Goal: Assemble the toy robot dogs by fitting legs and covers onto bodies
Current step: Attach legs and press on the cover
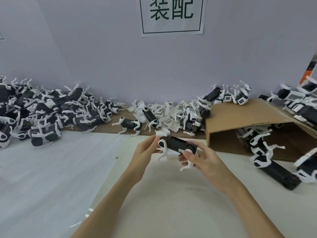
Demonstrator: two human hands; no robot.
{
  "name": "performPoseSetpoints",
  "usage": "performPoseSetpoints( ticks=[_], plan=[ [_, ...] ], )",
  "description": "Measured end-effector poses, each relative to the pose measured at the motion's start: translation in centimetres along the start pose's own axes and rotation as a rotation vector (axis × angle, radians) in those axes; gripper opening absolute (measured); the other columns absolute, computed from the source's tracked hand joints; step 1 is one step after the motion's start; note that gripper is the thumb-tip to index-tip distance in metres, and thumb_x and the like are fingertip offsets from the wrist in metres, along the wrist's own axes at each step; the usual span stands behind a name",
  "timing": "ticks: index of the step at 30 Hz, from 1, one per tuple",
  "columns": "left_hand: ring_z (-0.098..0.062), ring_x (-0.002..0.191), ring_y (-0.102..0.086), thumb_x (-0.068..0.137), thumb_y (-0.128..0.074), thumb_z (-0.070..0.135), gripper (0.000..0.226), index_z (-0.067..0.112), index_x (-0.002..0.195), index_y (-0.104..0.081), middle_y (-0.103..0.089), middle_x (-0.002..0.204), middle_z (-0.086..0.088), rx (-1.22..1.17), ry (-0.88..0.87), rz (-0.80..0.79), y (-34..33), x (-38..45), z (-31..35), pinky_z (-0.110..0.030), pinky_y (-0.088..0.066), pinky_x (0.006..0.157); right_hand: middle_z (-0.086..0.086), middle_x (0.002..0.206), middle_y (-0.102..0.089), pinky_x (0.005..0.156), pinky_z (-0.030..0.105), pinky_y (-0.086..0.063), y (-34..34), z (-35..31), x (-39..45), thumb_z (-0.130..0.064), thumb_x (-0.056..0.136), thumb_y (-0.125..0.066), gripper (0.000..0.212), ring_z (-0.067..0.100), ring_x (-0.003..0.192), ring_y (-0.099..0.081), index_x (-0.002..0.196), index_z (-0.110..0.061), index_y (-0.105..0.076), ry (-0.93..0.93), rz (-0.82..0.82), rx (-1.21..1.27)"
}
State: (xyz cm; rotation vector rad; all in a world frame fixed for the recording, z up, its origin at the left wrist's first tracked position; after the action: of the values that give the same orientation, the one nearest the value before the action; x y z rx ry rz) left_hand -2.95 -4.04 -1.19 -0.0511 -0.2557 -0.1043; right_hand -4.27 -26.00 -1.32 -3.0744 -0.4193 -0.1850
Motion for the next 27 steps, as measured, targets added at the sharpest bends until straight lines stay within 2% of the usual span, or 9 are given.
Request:
performPoseSetpoints(
  ticks=[3, 5, 8, 11, 14, 17, 20, 22, 27],
  plan=[
    [-0.016, 0.105, -0.071, 0.101, -0.044, 0.071, 0.056, 0.029, 0.110, -0.081, -0.078, 0.117, -0.001, -0.161, 0.071, 0.037, -0.5, 0.1, 0.2, -0.026, -0.055, 0.085, 0.000, 0.120, -0.072, 0.107, 0.040, -0.050, -0.8, -0.3, -0.4, -0.037, 0.081, -0.088, 0.055, 0.021, 0.117, -0.068, 0.127, -0.024, -0.060, 0.065, 0.023, -0.162],
    [-0.023, 0.087, -0.068, 0.094, -0.048, 0.079, 0.063, 0.023, 0.091, -0.077, -0.073, 0.096, -0.007, -0.247, 0.094, 0.183, -0.5, 0.0, 0.0, -0.032, -0.053, 0.069, -0.007, 0.126, -0.068, 0.110, 0.025, -0.043, -1.9, -0.1, -0.7, -0.031, 0.086, -0.086, 0.054, 0.009, 0.124, -0.062, 0.131, -0.027, -0.055, 0.110, -0.073, -0.286],
    [-0.031, 0.076, -0.058, 0.100, -0.047, 0.074, 0.074, 0.010, 0.070, -0.067, -0.059, 0.078, -0.016, -0.343, 0.126, 0.427, 0.3, -0.5, -0.3, -0.038, -0.046, 0.071, -0.026, 0.135, -0.058, 0.103, 0.001, -0.032, -4.2, 0.4, -1.2, -0.041, 0.088, -0.082, 0.063, -0.012, 0.130, -0.047, 0.140, -0.041, -0.047, 0.161, -0.116, -0.514],
    [-0.035, 0.075, -0.054, 0.102, -0.041, 0.072, 0.083, 0.001, 0.063, -0.060, -0.057, 0.079, -0.024, -0.422, 0.108, 0.555, 1.3, -0.8, 0.3, -0.041, -0.047, 0.078, -0.026, 0.136, -0.047, 0.099, -0.001, -0.027, -5.8, 0.6, -1.1, -0.044, 0.088, -0.080, 0.069, -0.012, 0.128, -0.040, 0.147, -0.038, -0.045, 0.248, -0.015, -0.663],
    [-0.034, 0.078, -0.054, 0.106, -0.031, 0.067, 0.087, -0.001, 0.061, -0.061, -0.056, 0.078, -0.031, -0.219, -0.072, 0.488, 0.9, -1.2, 1.9, -0.045, -0.043, 0.092, -0.023, 0.135, -0.047, 0.105, 0.008, -0.031, -6.8, 0.9, -1.3, -0.046, 0.088, -0.079, 0.067, -0.006, 0.128, -0.040, 0.145, -0.036, -0.047, 0.289, -0.003, -0.763],
    [-0.023, 0.082, -0.062, 0.111, -0.022, 0.055, 0.078, 0.007, 0.071, -0.069, -0.066, 0.079, -0.014, 0.079, -0.352, 0.350, -0.9, -2.2, 3.0, -0.031, -0.043, 0.089, -0.017, 0.129, -0.055, 0.105, 0.030, -0.045, -6.8, 0.9, -1.3, -0.030, 0.093, -0.076, 0.048, 0.003, 0.123, -0.048, 0.136, -0.031, -0.055, 0.353, 0.057, -0.791],
    [-0.010, 0.107, -0.066, 0.114, -0.021, 0.036, 0.057, 0.019, 0.103, -0.074, -0.073, 0.105, 0.011, 0.441, -0.647, 0.269, -2.0, -3.2, 3.8, -0.037, -0.035, 0.100, -0.006, 0.147, -0.053, 0.115, 0.035, -0.043, -5.7, 0.2, -1.3, -0.008, 0.097, -0.071, 0.053, 0.008, 0.140, -0.047, 0.144, -0.017, -0.050, 0.487, 0.088, -0.663],
    [-0.007, 0.120, -0.065, 0.114, -0.023, 0.023, 0.047, 0.020, 0.123, -0.069, -0.069, 0.125, 0.018, 0.659, -0.810, 0.170, -2.5, -3.3, 4.2, -0.042, -0.029, 0.110, 0.000, 0.153, -0.050, 0.115, 0.034, -0.044, -4.8, -0.3, -1.0, -0.003, 0.098, -0.067, 0.056, 0.014, 0.143, -0.048, 0.148, -0.008, -0.044, 0.556, 0.069, -0.604],
    [-0.023, 0.139, -0.056, 0.111, -0.029, 0.012, 0.045, 0.025, 0.142, -0.059, -0.065, 0.141, 0.010, 0.556, -0.678, 0.019, -2.9, -3.1, 4.0, -0.052, -0.019, 0.117, -0.003, 0.157, -0.045, 0.115, 0.034, -0.044, -3.8, -0.5, -0.7, 0.001, 0.099, -0.065, 0.052, 0.017, 0.148, -0.043, 0.145, -0.015, -0.047, 0.631, -0.001, -0.573]
  ],
)
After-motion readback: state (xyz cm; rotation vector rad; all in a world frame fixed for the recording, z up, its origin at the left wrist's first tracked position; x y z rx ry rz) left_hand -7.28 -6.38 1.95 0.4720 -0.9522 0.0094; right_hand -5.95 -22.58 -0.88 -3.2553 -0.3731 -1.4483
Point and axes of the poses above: each hand's wrist, its own x-axis towards the middle knuckle, its own y-axis out of the back of the hand, z = x × y, the point moved 3 cm from there along x, towards the middle knuckle
